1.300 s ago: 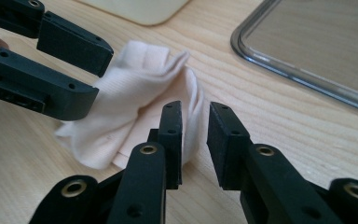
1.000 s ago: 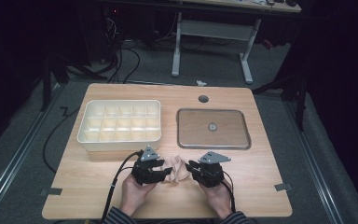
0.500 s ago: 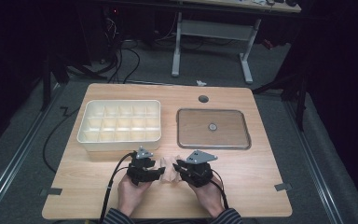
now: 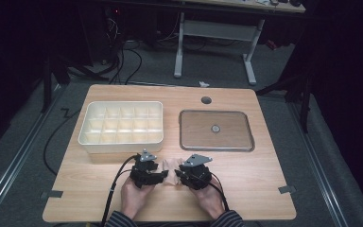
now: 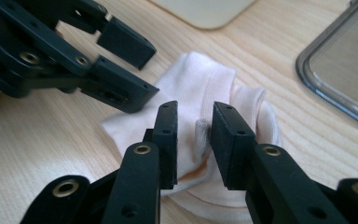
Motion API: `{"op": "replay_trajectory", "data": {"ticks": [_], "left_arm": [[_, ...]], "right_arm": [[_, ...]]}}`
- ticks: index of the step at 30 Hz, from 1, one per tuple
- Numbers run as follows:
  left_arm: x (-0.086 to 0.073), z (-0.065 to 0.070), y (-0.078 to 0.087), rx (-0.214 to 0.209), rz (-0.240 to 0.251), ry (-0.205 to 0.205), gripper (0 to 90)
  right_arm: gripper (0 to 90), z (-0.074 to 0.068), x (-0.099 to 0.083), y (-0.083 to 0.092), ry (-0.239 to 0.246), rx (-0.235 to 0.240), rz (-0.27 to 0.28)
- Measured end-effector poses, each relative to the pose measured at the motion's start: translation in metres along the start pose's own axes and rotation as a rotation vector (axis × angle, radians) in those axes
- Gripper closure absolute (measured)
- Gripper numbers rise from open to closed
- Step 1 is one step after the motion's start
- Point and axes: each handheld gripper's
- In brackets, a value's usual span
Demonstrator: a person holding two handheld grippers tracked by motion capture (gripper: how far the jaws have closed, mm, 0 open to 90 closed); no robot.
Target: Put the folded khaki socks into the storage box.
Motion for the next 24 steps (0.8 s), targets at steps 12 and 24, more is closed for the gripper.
{"op": "replay_trajectory", "data": {"ticks": [12, 24], "left_arm": [[-0.001, 0.007, -0.005, 0.03, -0.023, -0.056, 45.2], [0.001, 0.01, -0.006, 0.064, -0.064, -0.138, 43.7]], "right_arm": [[86.1, 0.007, -0.005, 0.005, -0.019, -0.008, 0.042], [86.5, 0.017, -0.009, 0.016, -0.044, -0.036, 0.088]]}}
Point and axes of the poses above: each handheld gripper's, and its own axes: y roughly backward along the jaws, x roughly out of its top, z roughly to its right, and after that the axes turned 11 degrees about -y, right-handed
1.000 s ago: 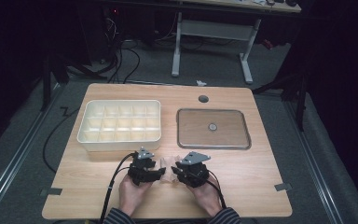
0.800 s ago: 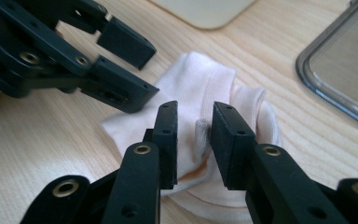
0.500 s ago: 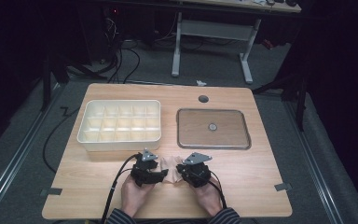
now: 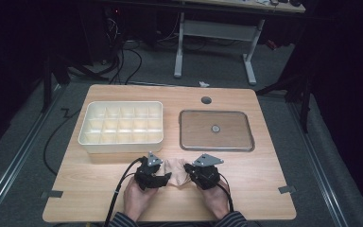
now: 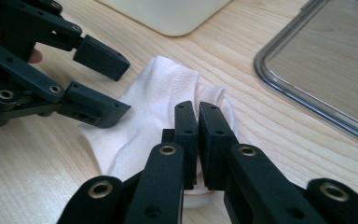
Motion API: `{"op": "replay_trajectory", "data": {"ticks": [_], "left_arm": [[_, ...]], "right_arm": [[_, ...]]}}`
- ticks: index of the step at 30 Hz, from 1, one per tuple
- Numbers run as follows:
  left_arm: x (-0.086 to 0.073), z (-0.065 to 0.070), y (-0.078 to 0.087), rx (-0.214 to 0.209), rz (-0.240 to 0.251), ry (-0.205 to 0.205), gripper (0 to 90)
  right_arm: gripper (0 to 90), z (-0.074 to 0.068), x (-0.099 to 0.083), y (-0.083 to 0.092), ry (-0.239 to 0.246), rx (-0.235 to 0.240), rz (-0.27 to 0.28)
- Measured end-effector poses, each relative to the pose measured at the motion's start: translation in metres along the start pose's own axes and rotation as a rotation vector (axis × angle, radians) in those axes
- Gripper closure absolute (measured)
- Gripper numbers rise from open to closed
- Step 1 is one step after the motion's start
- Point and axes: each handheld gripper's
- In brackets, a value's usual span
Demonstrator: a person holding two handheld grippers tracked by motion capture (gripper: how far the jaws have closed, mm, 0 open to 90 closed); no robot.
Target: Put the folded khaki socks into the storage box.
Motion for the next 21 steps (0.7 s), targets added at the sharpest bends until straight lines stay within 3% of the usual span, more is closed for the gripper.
{"op": "replay_trajectory", "data": {"ticks": [10, 16, 21], "left_arm": [[0.001, 0.002, -0.001, 0.017, -0.01, -0.017, 42.4], [-0.002, 0.002, -0.002, 0.025, 0.022, -0.017, 41.5], [-0.004, 0.001, -0.002, 0.021, 0.036, -0.016, 40.7]], "right_arm": [[86.0, 0.005, -0.012, -0.008, 0.005, -0.048, -0.047], [85.0, 0.005, -0.013, -0.01, 0.02, -0.06, -0.05], [79.1, 0.008, -0.013, -0.01, 0.014, -0.058, -0.051]]}}
Point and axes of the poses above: each handheld gripper's, and its own axes: y roughly backward along the jaws, x roughly out of its top, z roughly to its right, and after that the axes turned 11 degrees about -y, right-handed
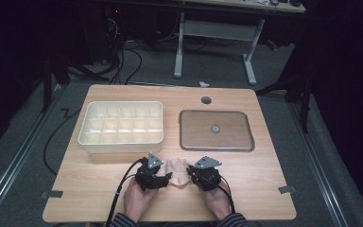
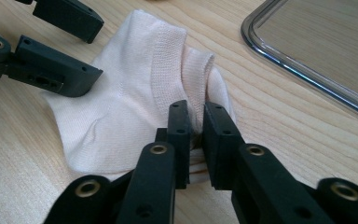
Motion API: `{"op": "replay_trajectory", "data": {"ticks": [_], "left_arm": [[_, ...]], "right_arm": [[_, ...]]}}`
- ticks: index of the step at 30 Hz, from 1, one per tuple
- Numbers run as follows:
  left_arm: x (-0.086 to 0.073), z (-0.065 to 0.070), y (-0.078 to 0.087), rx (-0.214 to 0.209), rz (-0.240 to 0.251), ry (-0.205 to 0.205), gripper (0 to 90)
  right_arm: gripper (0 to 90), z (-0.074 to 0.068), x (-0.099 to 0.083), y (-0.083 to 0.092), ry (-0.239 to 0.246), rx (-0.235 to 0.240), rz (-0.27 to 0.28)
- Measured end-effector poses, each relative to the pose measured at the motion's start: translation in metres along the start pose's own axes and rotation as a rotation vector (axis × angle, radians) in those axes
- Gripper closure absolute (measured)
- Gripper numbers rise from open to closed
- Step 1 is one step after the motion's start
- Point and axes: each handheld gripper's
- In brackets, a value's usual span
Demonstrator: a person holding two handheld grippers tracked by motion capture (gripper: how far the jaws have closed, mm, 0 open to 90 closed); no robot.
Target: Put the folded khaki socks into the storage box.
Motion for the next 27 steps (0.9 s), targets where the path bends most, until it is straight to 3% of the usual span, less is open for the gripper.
{"op": "replay_trajectory", "data": {"ticks": [5, 7, 10, 13, 21, 25, 27], "left_arm": [[0.002, -0.005, 0.001, -0.032, -0.01, 0.053, 38.4], [0.002, -0.01, 0.003, -0.05, -0.004, 0.088, 38.2], [0.004, -0.015, 0.006, -0.048, 0.011, 0.105, 40.0], [0.01, -0.025, 0.01, -0.061, 0.035, 0.153, 41.8], [0.021, -0.037, 0.01, -0.076, 0.027, 0.185, 41.9], [0.025, -0.039, 0.007, -0.101, 0.033, 0.203, 42.0], [0.026, -0.039, 0.0, -0.113, 0.013, 0.215, 42.2]], "right_arm": [[69.2, 0.001, 0.002, 0.004, -0.036, 0.021, 0.015], [68.4, 0.0, 0.004, 0.008, -0.042, 0.028, 0.035], [68.5, -0.001, 0.005, 0.013, -0.052, 0.037, 0.054], [71.8, -0.006, 0.007, 0.017, -0.037, 0.058, 0.061], [78.0, -0.018, 0.011, 0.016, -0.003, 0.091, 0.065], [80.0, -0.026, 0.012, 0.011, 0.023, 0.101, 0.043], [80.9, -0.029, 0.011, 0.006, 0.034, 0.095, 0.02]]}}
Point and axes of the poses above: each handheld gripper's, and its own axes: y roughly backward along the jaws, x roughly out of its top, z roughly to its right, and after that the axes turned 11 degrees about -y, right-handed
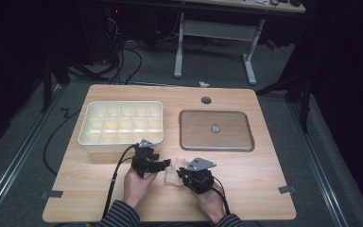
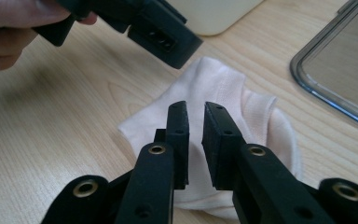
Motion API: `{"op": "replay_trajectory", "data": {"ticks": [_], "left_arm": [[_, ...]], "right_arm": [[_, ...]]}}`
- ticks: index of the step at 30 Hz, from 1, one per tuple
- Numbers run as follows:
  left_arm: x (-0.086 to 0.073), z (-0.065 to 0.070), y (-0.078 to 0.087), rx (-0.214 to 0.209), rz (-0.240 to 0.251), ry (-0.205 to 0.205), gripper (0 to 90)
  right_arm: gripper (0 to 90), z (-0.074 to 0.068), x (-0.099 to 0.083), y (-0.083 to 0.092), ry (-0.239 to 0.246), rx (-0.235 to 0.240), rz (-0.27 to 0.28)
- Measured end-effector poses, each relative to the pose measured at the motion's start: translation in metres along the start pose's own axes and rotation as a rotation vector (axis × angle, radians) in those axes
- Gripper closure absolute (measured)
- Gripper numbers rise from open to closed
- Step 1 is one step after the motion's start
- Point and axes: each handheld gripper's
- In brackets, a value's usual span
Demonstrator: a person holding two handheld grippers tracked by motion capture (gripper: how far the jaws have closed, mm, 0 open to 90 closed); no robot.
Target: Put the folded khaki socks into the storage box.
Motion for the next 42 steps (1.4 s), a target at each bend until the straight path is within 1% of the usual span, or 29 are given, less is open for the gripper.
{"op": "replay_trajectory", "data": {"ticks": [2, 3, 6, 7, 8, 9, 10, 11, 14, 15, 16, 17, 18, 19, 20, 22, 24, 28, 30, 33, 34, 36, 41, 42], "left_arm": [[0.0, 0.0, -0.002, -0.004, -0.006, 0.001, 42.7], [0.0, 0.0, -0.004, -0.009, -0.012, 0.0, 42.7], [-0.001, 0.001, -0.011, -0.011, -0.028, 0.004, 42.8], [-0.002, 0.002, -0.014, -0.013, -0.039, 0.006, 42.8], [-0.002, 0.002, -0.015, -0.014, -0.046, 0.003, 43.1], [-0.002, 0.002, -0.015, -0.014, -0.046, 0.003, 43.7], [-0.002, 0.002, -0.016, -0.011, -0.047, 0.001, 43.7], [-0.002, 0.002, -0.016, -0.011, -0.049, -0.001, 45.8], [-0.003, 0.004, -0.017, -0.01, -0.05, -0.007, 48.4], [-0.003, 0.005, -0.017, -0.013, -0.051, -0.013, 50.5], [-0.004, 0.006, -0.018, -0.016, -0.051, -0.023, 55.4], [-0.004, 0.006, -0.018, -0.016, -0.051, -0.023, 57.9], [-0.005, 0.007, -0.018, -0.03, -0.053, -0.027, 62.5], [-0.005, 0.007, -0.018, -0.03, -0.053, -0.027, 65.9], [-0.005, 0.007, -0.018, -0.027, -0.054, -0.032, 65.9], [-0.005, 0.007, -0.018, -0.035, -0.058, -0.033, 72.1], [-0.005, 0.007, -0.019, -0.039, -0.06, -0.034, 73.7], [-0.006, 0.007, -0.018, -0.047, -0.056, -0.049, 80.8], [-0.006, 0.006, -0.018, -0.051, -0.056, -0.052, 82.2], [-0.006, 0.002, -0.016, -0.077, -0.057, -0.043, 83.4], [-0.007, 0.001, -0.015, -0.085, -0.05, -0.039, 83.8], [-0.007, 0.001, -0.013, -0.085, -0.048, -0.041, 83.9], [-0.009, 0.001, -0.006, -0.1, -0.017, -0.037, 83.9], [-0.01, 0.002, -0.002, -0.101, -0.007, -0.049, 83.9]], "right_arm": [[81.3, 0.001, -0.003, -0.003, 0.0, -0.003, -0.019], [81.3, 0.001, -0.003, -0.003, 0.0, -0.003, -0.019], [81.4, 0.004, -0.009, -0.006, -0.013, -0.008, -0.044], [81.4, 0.005, -0.01, -0.007, -0.009, -0.009, -0.047], [81.4, 0.005, -0.011, -0.008, -0.018, -0.005, -0.051], [81.4, 0.005, -0.011, -0.008, -0.018, -0.005, -0.051], [81.5, 0.005, -0.011, -0.009, -0.013, -0.006, -0.056], [81.5, 0.004, -0.011, -0.01, 0.002, -0.008, -0.049], [81.5, 0.004, -0.011, -0.011, 0.006, -0.009, -0.05], [81.5, 0.005, -0.012, -0.011, 0.007, -0.007, -0.049], [81.5, 0.005, -0.012, -0.011, 0.0, -0.002, -0.048], [81.5, 0.005, -0.012, -0.011, 0.0, -0.002, -0.048], [81.4, 0.006, -0.013, -0.011, 0.001, -0.003, -0.043], [81.4, 0.006, -0.013, -0.011, 0.001, -0.003, -0.043], [81.4, 0.006, -0.013, -0.011, 0.001, -0.001, -0.04], [81.4, 0.006, -0.014, -0.01, -0.006, 0.001, -0.04], [81.4, 0.006, -0.014, -0.011, -0.009, 0.004, -0.039], [81.4, 0.006, -0.014, -0.01, -0.013, 0.004, -0.039], [81.4, 0.007, -0.014, -0.01, -0.013, 0.005, -0.037], [81.4, 0.007, -0.014, -0.01, -0.014, 0.005, -0.037], [81.4, 0.006, -0.014, -0.01, -0.013, 0.005, -0.036], [81.5, 0.006, -0.014, -0.01, -0.007, 0.001, -0.038], [81.5, 0.006, -0.014, -0.011, -0.003, 0.001, -0.035], [81.5, 0.005, -0.013, -0.011, -0.003, -0.001, -0.041]]}}
Point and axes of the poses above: each handheld gripper's, and its own axes: y roughly backward along the jaws, x roughly out of its top, z roughly to its right, and after that the axes turned 11 degrees about -y, right-handed
